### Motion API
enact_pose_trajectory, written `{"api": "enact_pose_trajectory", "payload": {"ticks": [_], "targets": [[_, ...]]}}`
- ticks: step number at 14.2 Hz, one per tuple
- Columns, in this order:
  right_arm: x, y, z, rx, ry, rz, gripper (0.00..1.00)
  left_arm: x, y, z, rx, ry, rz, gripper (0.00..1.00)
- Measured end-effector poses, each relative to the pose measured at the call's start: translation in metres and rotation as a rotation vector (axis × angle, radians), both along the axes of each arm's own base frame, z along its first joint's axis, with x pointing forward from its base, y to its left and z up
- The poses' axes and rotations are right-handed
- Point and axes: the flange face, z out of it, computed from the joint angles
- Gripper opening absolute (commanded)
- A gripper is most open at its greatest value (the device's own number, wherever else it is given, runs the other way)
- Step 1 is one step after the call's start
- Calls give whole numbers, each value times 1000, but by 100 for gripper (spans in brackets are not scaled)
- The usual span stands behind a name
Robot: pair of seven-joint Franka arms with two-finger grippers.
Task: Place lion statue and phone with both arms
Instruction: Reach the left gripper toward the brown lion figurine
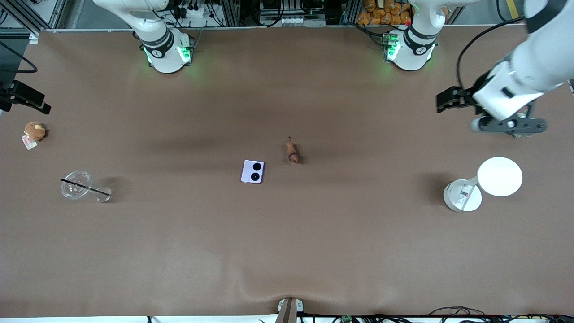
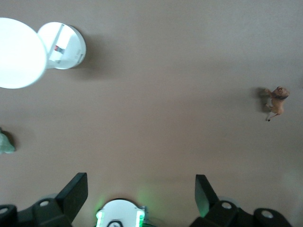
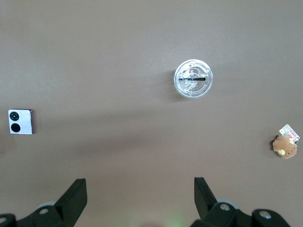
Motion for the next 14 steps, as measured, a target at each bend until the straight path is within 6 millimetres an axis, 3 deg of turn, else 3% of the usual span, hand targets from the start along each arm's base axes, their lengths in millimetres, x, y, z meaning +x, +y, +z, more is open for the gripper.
{"api": "enact_pose_trajectory", "payload": {"ticks": [4, 9, 14], "targets": [[0, 0, 0, 0, 0, 0, 100, -1, -70, -44, -4, -8, 50, 100], [0, 0, 0, 0, 1, 0, 100, -10, -148, -119, 13, -22, 90, 100], [0, 0, -1, 0, 1, 0, 100, -29, -240, -202, 42, -54, 187, 100]]}}
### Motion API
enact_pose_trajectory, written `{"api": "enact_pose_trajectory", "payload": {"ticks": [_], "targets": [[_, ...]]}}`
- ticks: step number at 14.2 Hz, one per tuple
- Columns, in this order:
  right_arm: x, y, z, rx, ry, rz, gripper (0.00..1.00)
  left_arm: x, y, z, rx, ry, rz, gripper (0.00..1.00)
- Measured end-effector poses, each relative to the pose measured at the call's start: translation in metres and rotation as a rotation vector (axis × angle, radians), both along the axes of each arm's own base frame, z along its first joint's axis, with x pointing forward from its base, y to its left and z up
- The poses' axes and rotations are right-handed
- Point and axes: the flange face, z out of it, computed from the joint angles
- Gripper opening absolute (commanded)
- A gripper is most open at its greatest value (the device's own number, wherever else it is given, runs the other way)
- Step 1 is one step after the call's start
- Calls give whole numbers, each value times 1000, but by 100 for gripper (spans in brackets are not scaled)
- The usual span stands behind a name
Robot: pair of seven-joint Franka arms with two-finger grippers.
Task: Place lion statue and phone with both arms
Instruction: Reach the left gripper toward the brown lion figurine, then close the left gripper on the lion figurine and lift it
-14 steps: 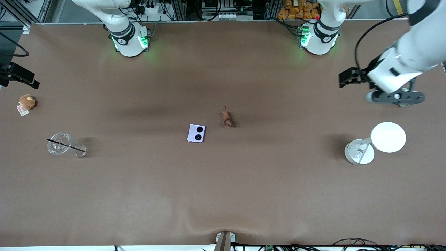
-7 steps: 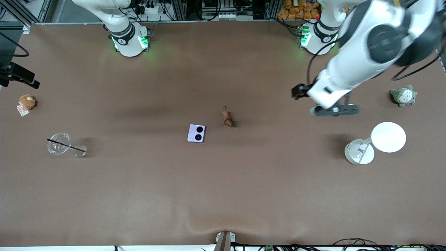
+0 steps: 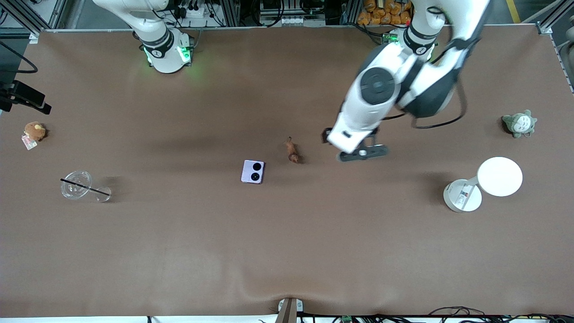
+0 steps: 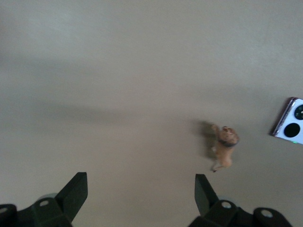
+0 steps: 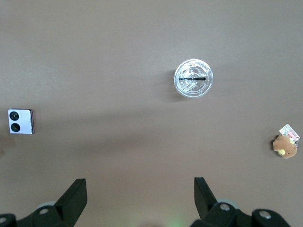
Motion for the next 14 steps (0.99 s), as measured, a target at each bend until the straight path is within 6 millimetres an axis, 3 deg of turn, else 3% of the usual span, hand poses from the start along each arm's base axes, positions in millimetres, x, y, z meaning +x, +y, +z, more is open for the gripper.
{"api": "enact_pose_trajectory", "payload": {"ticks": [9, 13, 14], "targets": [[0, 0, 0, 0, 1, 0, 100, -48, -108, -112, 69, -15, 173, 100], [0, 0, -4, 1, 10, 0, 100, -61, -133, -147, 57, -12, 236, 100], [-1, -1, -4, 1, 12, -2, 100, -64, -137, -154, 56, -13, 246, 96]]}}
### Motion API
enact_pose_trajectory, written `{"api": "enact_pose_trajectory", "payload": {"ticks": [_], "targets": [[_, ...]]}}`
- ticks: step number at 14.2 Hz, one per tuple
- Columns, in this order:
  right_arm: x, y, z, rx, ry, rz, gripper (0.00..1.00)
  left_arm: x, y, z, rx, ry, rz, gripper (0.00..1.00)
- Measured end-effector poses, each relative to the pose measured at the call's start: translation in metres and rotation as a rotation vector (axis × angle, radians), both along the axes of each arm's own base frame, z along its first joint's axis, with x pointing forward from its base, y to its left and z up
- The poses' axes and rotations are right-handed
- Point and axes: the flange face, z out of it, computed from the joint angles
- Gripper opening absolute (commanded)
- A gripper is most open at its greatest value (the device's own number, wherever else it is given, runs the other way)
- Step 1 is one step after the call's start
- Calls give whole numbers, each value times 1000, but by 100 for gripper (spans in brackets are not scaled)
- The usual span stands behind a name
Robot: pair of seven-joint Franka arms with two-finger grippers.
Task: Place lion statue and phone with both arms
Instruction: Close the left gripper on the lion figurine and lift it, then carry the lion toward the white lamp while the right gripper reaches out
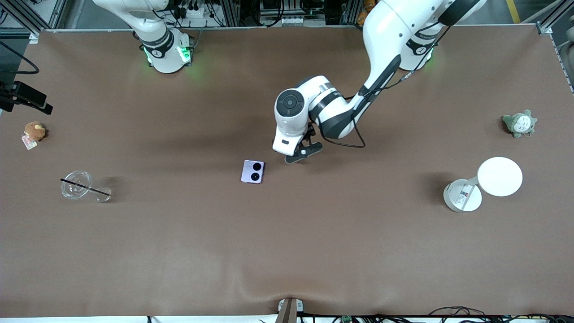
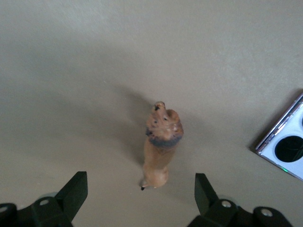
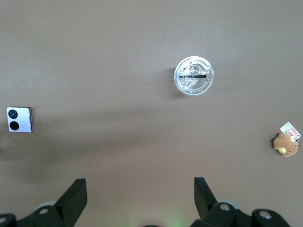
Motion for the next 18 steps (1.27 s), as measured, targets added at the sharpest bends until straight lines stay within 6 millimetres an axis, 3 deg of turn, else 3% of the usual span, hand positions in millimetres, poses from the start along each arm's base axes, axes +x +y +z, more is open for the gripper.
{"api": "enact_pose_trajectory", "payload": {"ticks": [3, 5, 7, 10, 14, 16, 18], "targets": [[-1, -1, -1, 1, 9, -2, 100, -6, -5, -20, 16, -8, 4, 89], [-1, 0, -2, 2, 17, 1, 100, -6, -5, -29, 21, -15, 4, 78], [0, 1, -4, 2, 21, 2, 100, 0, -4, -33, 7, -43, 3, 52], [-3, -1, -6, 4, 46, -1, 100, 7, 1, -36, 18, -69, -6, 0], [-6, -3, -5, 6, 66, -4, 100, 27, 13, -32, 43, -129, -47, 0], [-6, -1, -7, 6, 74, 0, 100, 50, 30, -27, 45, -148, -77, 0], [-2, 7, -14, 8, 88, 17, 100, 82, 61, -17, 44, -158, -107, 0]]}}
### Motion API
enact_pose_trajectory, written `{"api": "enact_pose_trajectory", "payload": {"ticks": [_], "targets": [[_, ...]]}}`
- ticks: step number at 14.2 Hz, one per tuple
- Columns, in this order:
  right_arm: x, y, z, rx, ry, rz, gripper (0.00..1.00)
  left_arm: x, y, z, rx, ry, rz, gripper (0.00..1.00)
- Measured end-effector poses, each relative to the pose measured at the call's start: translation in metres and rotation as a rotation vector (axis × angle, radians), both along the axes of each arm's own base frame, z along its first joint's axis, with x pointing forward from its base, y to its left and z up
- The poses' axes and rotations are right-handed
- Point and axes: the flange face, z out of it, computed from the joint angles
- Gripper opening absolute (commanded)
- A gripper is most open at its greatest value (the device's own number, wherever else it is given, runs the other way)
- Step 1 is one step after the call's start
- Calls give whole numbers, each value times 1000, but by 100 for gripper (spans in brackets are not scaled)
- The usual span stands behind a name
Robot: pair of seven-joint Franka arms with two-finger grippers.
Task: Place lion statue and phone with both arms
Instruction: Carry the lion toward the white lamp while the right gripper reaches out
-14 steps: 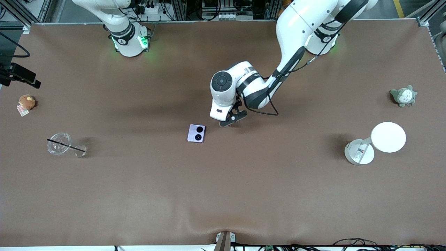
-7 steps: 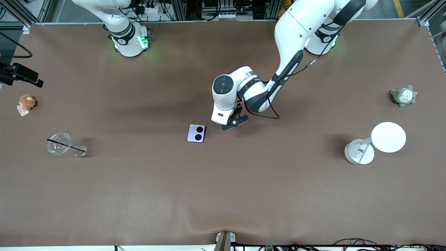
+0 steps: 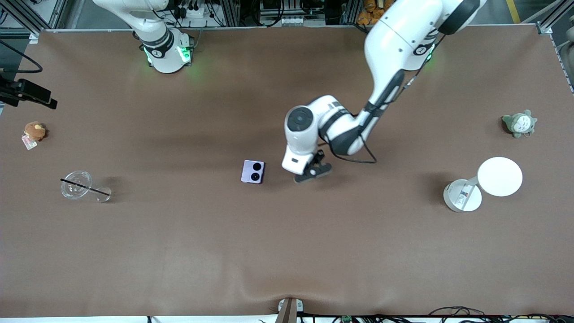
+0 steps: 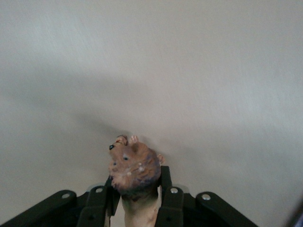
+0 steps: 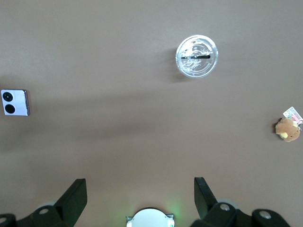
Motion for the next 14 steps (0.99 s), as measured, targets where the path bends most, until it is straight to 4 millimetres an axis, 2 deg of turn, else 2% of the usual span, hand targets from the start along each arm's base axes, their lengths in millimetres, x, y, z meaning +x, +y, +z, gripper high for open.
{"api": "enact_pose_trajectory", "payload": {"ticks": [4, 7, 11, 14], "targets": [[14, 28, -21, 0, 32, 52, 100, 57, 77, 17, 28, 12, -72, 0], [19, 34, -27, 0, 31, 62, 100, 89, 131, 24, 35, 19, -117, 0], [20, 33, -27, -1, 32, 60, 100, 112, 184, 20, 46, 42, -185, 0], [19, 32, -27, -1, 33, 59, 100, 121, 215, 15, 52, 60, -213, 0]]}}
